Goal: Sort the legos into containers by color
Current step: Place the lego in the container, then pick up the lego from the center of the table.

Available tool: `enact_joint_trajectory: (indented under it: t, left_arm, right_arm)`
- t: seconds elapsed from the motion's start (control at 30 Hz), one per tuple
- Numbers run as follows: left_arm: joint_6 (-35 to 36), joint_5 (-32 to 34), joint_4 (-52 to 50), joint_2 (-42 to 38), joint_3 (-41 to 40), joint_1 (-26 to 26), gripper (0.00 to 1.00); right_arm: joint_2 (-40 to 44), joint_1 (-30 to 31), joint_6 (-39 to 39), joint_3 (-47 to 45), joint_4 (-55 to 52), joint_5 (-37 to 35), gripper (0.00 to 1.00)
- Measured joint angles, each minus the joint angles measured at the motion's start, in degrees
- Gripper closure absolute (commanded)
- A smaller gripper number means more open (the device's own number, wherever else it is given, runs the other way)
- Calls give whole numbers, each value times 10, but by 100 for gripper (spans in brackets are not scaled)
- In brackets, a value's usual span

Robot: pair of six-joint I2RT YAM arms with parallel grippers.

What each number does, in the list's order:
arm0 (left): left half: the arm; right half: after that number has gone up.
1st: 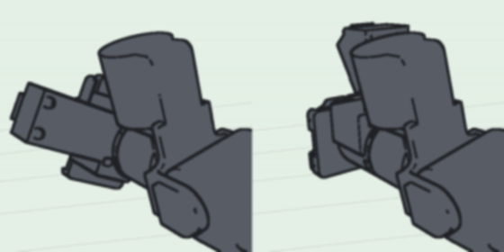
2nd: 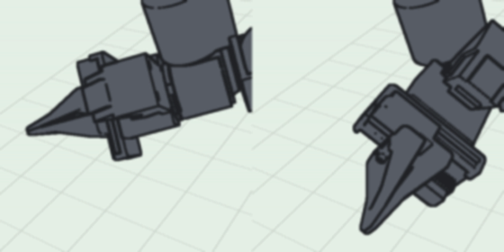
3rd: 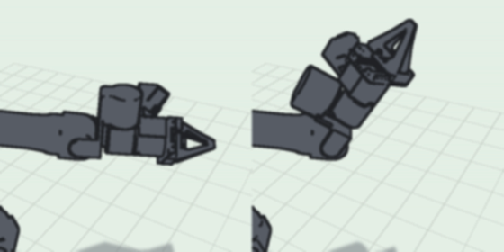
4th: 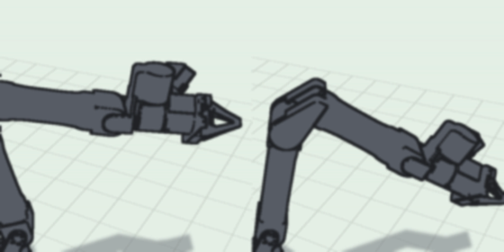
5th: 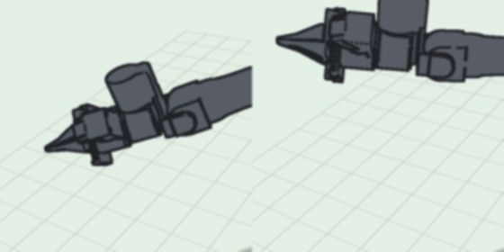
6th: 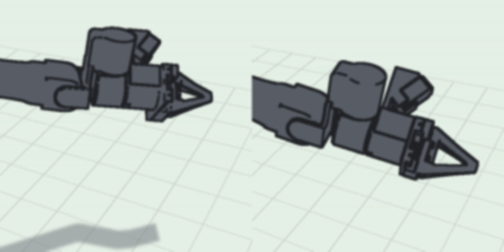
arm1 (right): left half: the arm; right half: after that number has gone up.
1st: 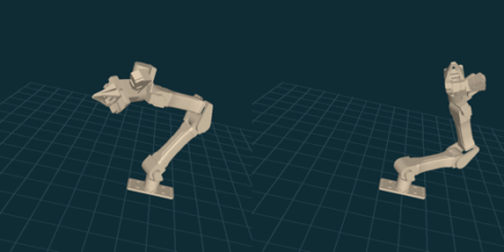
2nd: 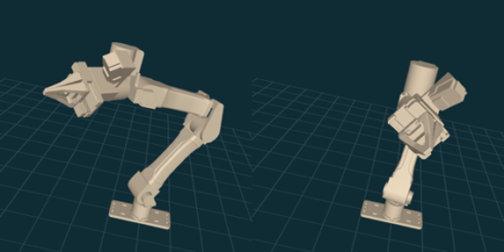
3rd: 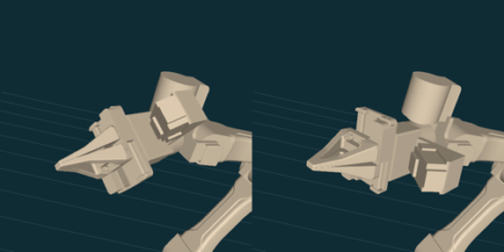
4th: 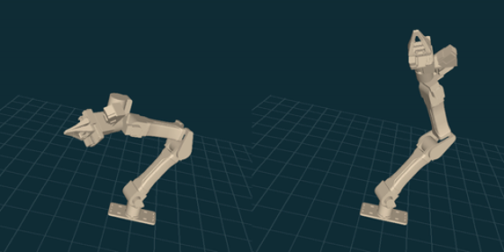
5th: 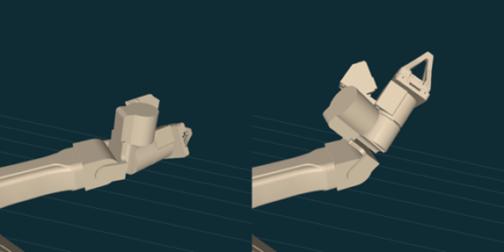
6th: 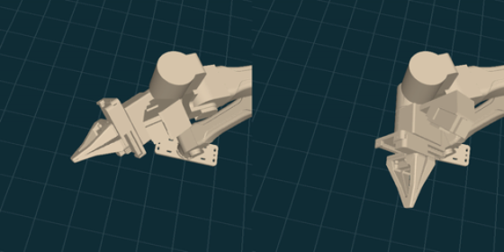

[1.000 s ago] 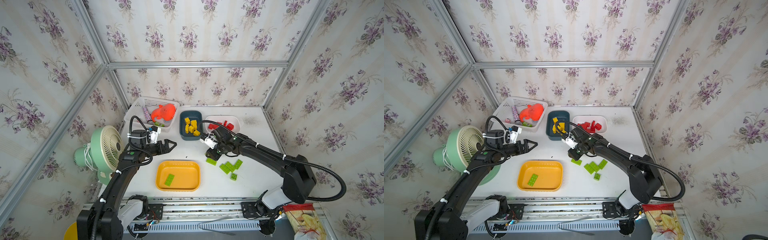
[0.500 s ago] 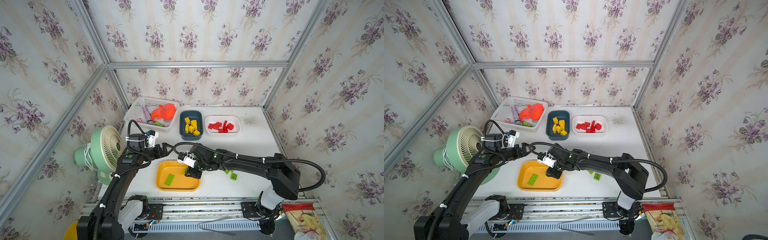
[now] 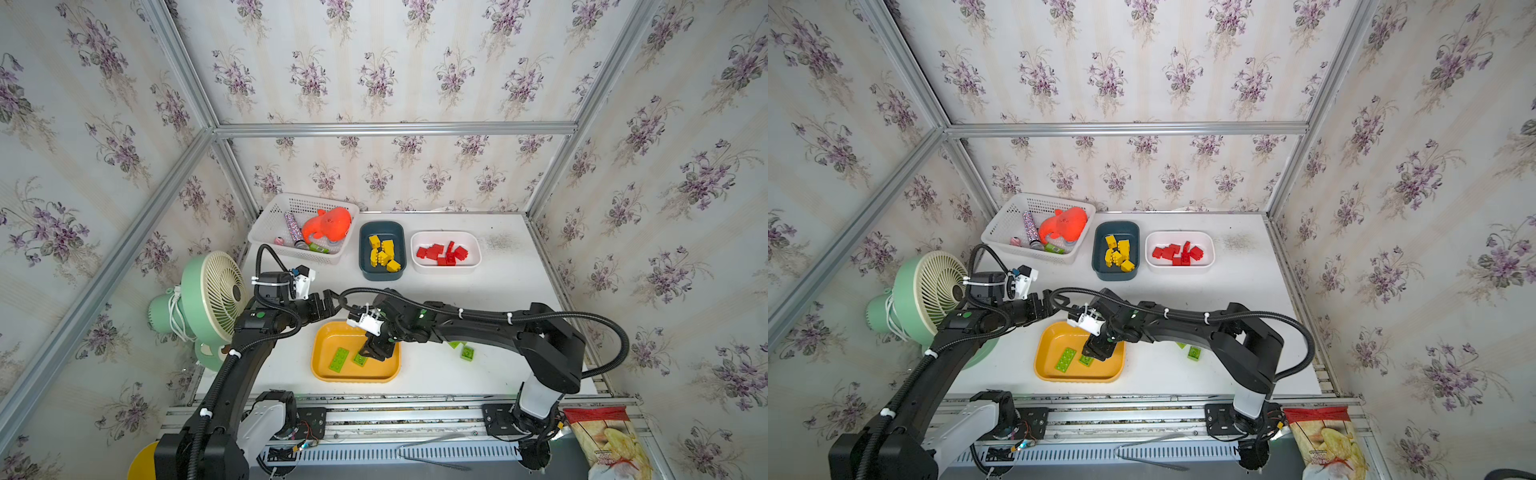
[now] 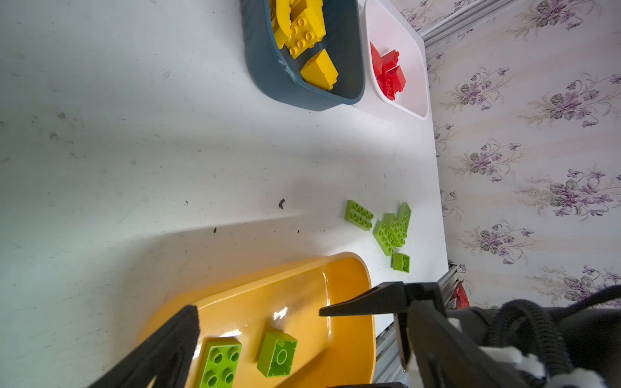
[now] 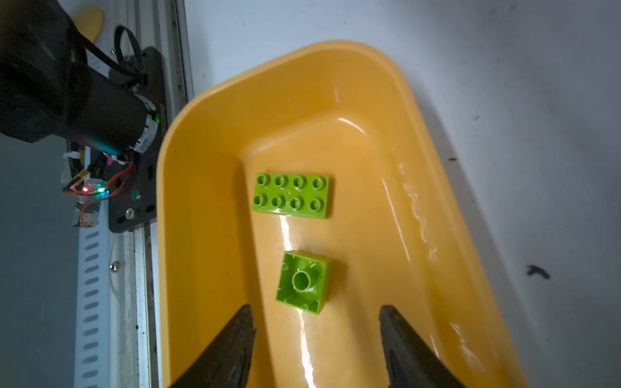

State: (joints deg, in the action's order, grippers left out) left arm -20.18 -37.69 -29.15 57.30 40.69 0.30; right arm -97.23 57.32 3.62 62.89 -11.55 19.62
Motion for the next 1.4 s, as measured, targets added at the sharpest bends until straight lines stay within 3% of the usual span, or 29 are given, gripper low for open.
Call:
enact_joint_trajectory:
  t: [0.17,0.33,0.57,0.9,1.4]
  left_arm:
    - [1,-18,0,5,1,0,1]
    - [1,-37,0,8,1,1,1]
    - [0,-55,0,10,1,3,1]
    - [-1,-56,0,0,0,3,1]
    - [-1,-57,0,1,0,4,1]
  right_arm:
    - [98,-47,-7,-34,-50,-16,33]
    - [164,-120,36,-59,-157,-59,32]
    - [146,-226,153,-54,-253,-91,33]
    - [24,-229,234,-10,-263,-101,36]
    - [-75,-200,238,19,-237,-129,46]
